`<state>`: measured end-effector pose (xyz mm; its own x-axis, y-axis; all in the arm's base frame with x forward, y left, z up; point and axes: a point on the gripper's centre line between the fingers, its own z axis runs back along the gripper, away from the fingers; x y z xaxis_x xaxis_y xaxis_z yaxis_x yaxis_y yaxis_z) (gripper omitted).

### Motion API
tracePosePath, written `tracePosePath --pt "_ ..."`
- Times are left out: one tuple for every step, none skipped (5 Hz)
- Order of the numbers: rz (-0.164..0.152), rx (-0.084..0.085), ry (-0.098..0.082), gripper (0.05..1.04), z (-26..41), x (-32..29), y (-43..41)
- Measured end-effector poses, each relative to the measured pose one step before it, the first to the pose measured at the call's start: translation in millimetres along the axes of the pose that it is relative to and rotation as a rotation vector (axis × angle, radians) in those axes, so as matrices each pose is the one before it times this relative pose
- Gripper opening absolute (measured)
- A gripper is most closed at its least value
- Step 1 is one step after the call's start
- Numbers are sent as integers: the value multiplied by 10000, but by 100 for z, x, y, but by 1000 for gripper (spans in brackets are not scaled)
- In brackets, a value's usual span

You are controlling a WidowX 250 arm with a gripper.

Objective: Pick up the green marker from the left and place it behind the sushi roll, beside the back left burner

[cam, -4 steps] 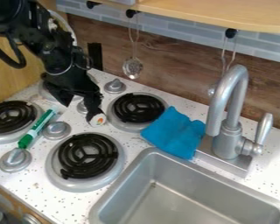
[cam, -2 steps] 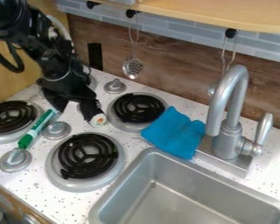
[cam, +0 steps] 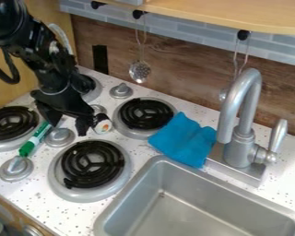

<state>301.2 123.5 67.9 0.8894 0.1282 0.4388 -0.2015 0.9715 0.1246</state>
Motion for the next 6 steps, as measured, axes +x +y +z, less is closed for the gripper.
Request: tracePosePath --pt "716 663 245 1001 -127 -1348 3514" --pt "301 444 133 1001 -77 -567 2163" --pt "580 242 -159 1001 358 725 1975" --pt "297 170 -48 1001 -83 588 1228" --pt "402 244 73 1001 -234 348 1774" --pt "474 256 194 1001 -426 -169 1990"
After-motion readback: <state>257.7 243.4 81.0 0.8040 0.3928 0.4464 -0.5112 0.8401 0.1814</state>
